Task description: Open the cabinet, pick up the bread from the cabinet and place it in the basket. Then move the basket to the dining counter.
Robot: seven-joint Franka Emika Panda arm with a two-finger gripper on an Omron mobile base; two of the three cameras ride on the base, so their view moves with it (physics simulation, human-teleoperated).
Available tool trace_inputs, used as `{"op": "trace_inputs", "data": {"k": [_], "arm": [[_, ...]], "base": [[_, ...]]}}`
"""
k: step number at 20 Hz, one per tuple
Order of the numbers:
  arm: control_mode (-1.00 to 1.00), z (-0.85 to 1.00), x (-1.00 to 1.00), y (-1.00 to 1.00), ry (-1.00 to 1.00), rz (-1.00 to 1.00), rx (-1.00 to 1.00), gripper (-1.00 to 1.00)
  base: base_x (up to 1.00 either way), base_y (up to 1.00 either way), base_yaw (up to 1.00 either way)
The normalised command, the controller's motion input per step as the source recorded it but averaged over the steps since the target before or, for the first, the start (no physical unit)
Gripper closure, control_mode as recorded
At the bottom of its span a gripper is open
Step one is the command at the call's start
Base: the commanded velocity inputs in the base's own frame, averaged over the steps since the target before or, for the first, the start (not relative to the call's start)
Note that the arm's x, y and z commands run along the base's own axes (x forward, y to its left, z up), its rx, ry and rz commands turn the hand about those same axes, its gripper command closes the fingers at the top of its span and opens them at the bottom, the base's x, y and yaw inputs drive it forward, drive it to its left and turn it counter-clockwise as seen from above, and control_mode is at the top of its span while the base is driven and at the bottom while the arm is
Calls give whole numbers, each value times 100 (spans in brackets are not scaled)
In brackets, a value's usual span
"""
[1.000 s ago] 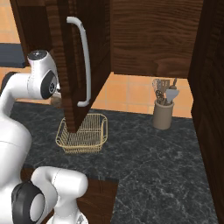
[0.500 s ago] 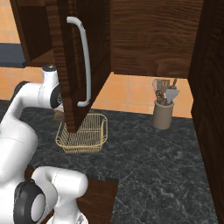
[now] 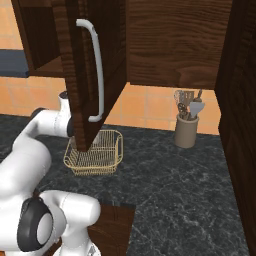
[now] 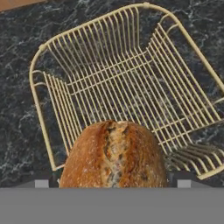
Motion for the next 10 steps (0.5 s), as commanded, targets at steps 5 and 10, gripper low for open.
{"op": "trace_inputs", "data": {"k": [5,10], "arm": [[-100,-55,68,-21,1,0,0,100],[-100,-62,46,-1,0,-3,0,100]], "base": [[0,0,0],[0,0,0]]}}
